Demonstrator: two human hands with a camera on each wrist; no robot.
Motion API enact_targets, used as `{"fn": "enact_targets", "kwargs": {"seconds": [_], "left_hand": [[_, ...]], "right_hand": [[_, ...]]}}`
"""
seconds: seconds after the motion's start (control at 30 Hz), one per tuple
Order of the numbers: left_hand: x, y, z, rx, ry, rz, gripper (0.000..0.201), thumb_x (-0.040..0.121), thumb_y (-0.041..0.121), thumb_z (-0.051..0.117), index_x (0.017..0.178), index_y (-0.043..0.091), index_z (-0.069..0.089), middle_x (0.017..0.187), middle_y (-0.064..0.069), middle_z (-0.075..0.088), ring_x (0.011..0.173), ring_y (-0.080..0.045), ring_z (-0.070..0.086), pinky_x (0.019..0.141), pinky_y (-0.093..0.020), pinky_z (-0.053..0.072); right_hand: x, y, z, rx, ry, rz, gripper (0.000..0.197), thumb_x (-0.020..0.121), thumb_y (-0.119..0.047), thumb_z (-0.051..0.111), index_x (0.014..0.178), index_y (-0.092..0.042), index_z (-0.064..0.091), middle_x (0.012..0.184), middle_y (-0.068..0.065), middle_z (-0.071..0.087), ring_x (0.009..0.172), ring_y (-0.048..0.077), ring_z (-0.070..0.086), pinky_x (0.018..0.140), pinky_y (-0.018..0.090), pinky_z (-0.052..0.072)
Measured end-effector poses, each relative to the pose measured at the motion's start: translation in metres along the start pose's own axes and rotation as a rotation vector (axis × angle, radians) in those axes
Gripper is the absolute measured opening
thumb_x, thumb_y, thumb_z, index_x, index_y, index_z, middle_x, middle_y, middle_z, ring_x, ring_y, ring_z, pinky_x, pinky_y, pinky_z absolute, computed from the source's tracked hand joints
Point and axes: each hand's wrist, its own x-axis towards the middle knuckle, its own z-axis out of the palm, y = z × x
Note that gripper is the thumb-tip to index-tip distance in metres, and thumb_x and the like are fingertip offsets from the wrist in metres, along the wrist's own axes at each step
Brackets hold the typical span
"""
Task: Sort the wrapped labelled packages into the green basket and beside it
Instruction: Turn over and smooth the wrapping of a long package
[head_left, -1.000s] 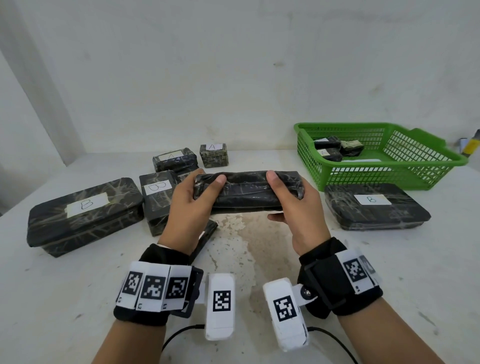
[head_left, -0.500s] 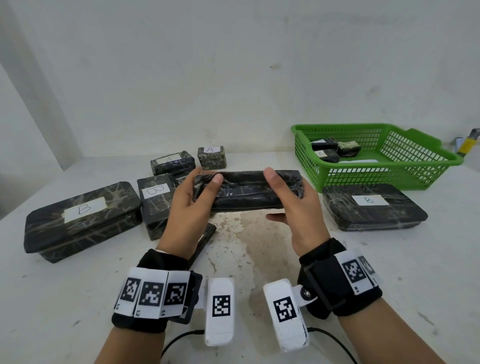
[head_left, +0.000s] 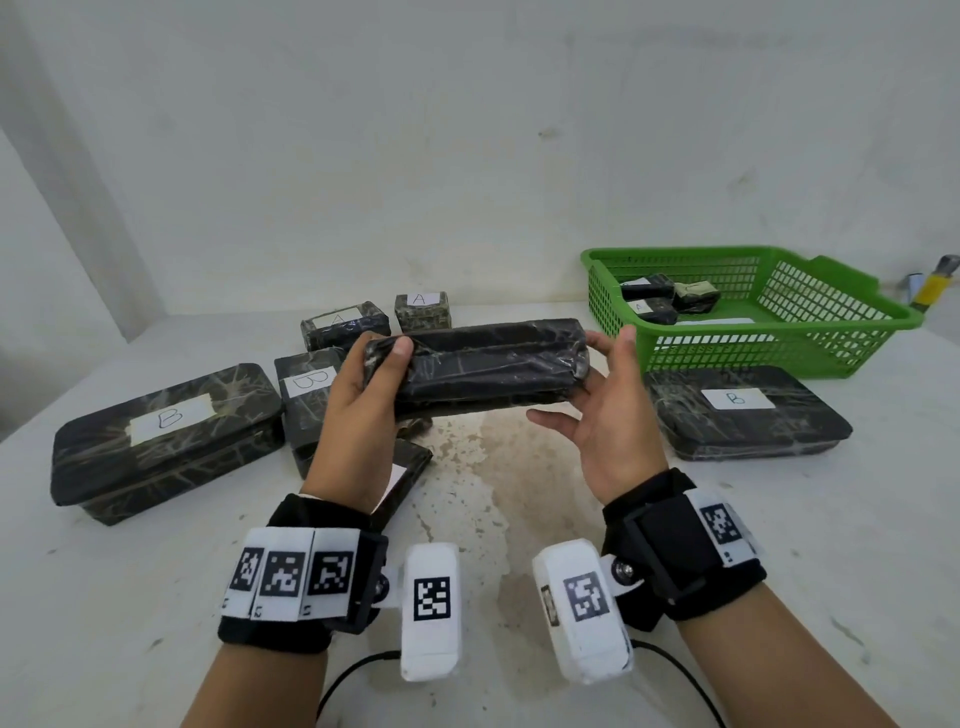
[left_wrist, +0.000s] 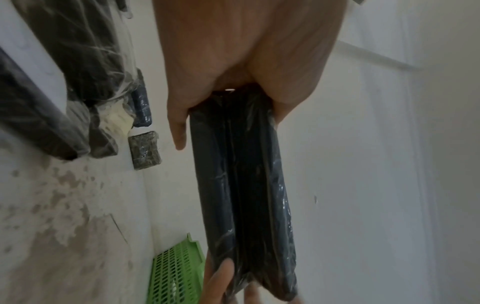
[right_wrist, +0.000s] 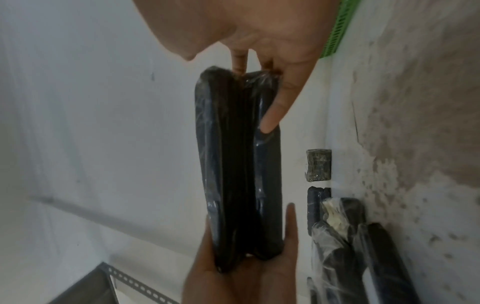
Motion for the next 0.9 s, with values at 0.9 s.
{"fn": "enact_targets", "kwargs": {"seconds": [0.9], "left_hand": [[-0.004,-0.004,0.003,0.038,-0.277,-0.052,0.054,0.082,0.058,0.062,0.134,0.045,0.053,0.136,0.023,0.049,0.137,-0.025,0.041,0.096,-0.052,0.053]], "right_hand": [[0.001,0.001,0.000,0.141,-0.442,0.064,0.054,0.072,-0.036,0.084,0.115,-0.019,0.057,0.108,0.006,0.067,0.086,0.022,0.069,0.075,0.027,0.057]]}}
